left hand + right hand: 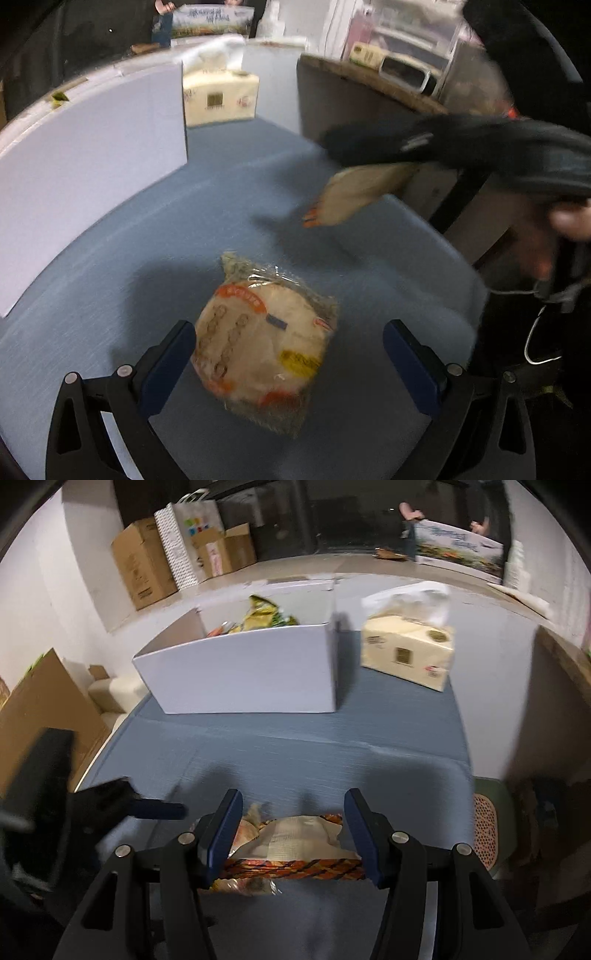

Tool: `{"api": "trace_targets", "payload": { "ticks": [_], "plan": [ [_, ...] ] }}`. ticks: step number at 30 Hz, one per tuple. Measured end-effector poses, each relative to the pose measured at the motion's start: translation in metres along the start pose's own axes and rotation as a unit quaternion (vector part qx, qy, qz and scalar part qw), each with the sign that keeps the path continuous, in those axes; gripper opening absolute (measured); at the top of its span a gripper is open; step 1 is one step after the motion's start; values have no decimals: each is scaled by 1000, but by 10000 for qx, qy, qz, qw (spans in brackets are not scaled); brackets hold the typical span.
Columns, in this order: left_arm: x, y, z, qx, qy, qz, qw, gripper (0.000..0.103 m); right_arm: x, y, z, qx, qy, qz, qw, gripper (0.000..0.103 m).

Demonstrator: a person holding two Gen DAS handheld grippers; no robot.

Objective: Organize snacks
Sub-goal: 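Grasp the round bread pack with the left tool, then carry the round bread pack with the left tool while the right tool carries its bread pack into the box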

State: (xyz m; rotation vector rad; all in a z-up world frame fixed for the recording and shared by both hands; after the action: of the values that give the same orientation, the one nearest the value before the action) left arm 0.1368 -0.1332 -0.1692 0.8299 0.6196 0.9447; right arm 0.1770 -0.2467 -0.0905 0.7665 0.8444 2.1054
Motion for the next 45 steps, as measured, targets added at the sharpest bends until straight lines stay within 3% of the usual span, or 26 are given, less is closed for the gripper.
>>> {"api": "trace_targets", "payload": {
  "ticks": [4, 5, 6, 10, 15, 20, 26, 29, 36, 39, 40, 42, 43, 45],
  "plan": [
    [0, -10, 2, 122, -254, 23, 9996, 101, -3, 14, -4, -21, -4, -49, 10000, 62],
    [0, -10, 1, 145, -341, 42, 9993, 86, -3, 15, -5, -32, -18, -25, 10000, 62],
    [0, -10, 0, 143, -436, 148, 9988, 82, -4, 18, -6, -54, -24, 2, 10000, 62],
    [6, -1, -4, 90, -309, 129, 9994, 80, -2, 19, -7, -82, -23, 60, 9999, 62],
    [30, 41, -10, -406, 176, 207, 9988, 80, 8, 13, -3, -60, 47, 164, 9998, 62],
    [69, 100, 0, -1058, 602, 525, 9912, 80, 25, 3, 16, -42, 222, 341, 9992, 62],
    [139, 166, 38, -1875, 1123, 960, 9711, 80, 59, -6, 73, -233, 568, 630, 9961, 62],
    [173, 179, 63, -2074, 1310, 1107, 9631, 80, 72, -10, 108, -359, 657, 732, 9945, 62],
    [244, 159, 111, -1901, 1675, 1325, 9583, 80, 72, -53, 210, -353, 427, 749, 9957, 62],
    [259, 140, 121, -1796, 1726, 1433, 9578, 82, 61, -77, 235, -245, 118, 841, 9961, 62],
    [264, 132, 124, -1694, 1819, 1444, 9578, 83, 58, -84, 241, -261, 26, 825, 9962, 63],
    [272, 117, 128, -1481, 2064, 1488, 9557, 103, 53, -96, 249, -294, -89, 756, 9967, 76],
    [275, 114, 126, -1516, 2180, 1559, 9514, 103, 50, -102, 250, -259, -150, 683, 9972, 101],
    [274, 110, 120, -1529, 2266, 1591, 9487, 103, 43, -107, 252, -360, -280, 588, 9972, 103]
  ]
}}
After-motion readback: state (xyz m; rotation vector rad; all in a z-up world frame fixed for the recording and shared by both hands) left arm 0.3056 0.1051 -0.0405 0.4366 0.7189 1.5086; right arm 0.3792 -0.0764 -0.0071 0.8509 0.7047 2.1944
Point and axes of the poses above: each gripper's, at about its wrist camera, not at the fingertips, and y roughly against the way its jaws point, x to its left, z to its top, the point moved 2 cm from there along -y, roughly the way its jaws point, and after that the axes turned 5 degrees about z, right-handed, at the moved point
